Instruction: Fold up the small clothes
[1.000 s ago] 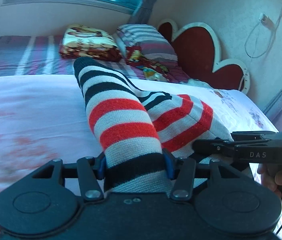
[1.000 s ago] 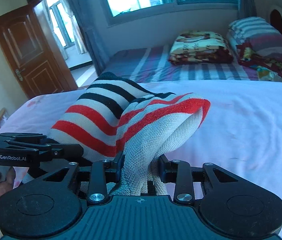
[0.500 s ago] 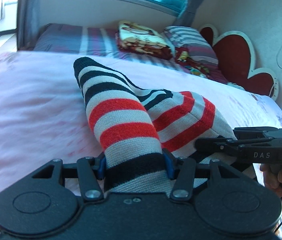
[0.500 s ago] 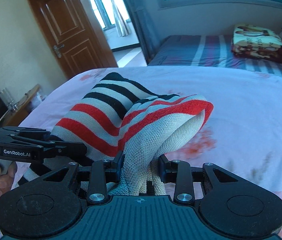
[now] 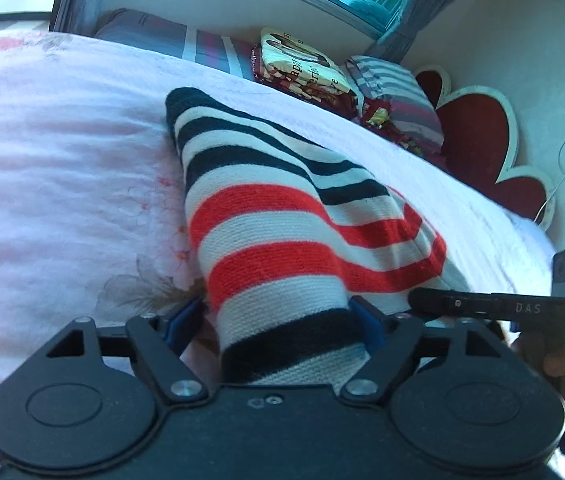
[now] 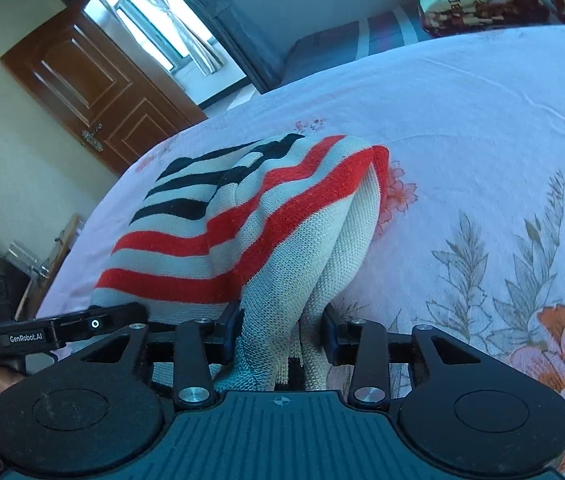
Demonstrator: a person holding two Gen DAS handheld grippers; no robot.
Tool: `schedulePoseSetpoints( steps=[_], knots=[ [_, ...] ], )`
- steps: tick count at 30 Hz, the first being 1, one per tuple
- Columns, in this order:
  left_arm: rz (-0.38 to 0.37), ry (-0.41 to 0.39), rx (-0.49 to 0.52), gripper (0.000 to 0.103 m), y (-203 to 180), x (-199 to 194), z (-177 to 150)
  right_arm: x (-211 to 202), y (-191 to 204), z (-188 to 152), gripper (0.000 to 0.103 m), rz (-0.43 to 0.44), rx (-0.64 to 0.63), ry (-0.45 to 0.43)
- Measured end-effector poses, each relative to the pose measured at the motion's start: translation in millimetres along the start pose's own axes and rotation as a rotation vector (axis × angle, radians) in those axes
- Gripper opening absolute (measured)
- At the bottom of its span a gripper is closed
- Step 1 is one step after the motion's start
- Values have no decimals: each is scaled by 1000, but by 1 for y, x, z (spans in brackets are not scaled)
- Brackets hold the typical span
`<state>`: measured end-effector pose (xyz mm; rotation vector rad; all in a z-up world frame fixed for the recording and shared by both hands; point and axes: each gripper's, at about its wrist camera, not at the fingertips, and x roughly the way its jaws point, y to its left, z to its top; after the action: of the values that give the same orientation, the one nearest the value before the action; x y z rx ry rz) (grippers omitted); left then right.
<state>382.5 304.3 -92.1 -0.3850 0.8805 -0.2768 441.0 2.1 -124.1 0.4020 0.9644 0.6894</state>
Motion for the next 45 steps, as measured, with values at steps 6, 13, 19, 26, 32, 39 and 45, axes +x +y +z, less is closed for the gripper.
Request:
schedulePoseSetpoints(
  steps=[6, 13, 19, 26, 32, 39, 45],
  knots=[
    [-17, -109, -36, 30, 11, -46, 4, -57, 9, 14, 39, -60, -58, -163],
    [60, -26, 182, 30, -37, -6, 24, -14, 60, 28, 16, -151, -333, -68],
    [46, -6, 168, 32, -27, 6, 22, 13, 41, 19, 15, -232, -323, -27],
    [87, -78, 242, 29, -43, -42, -7, -44, 77, -9, 15, -211, -393, -88],
    [176, -84, 289, 32, -58, -58, -43, -49, 109, -58, 15, -218, -529, -18],
    [256, -88, 325, 32, -64, -51, -57, -18, 101, -73, 8, -357, -565, 28],
    [281, -105, 316, 33, -64, -47, -63, -20, 82, -67, 0, -340, -501, 11]
  ],
)
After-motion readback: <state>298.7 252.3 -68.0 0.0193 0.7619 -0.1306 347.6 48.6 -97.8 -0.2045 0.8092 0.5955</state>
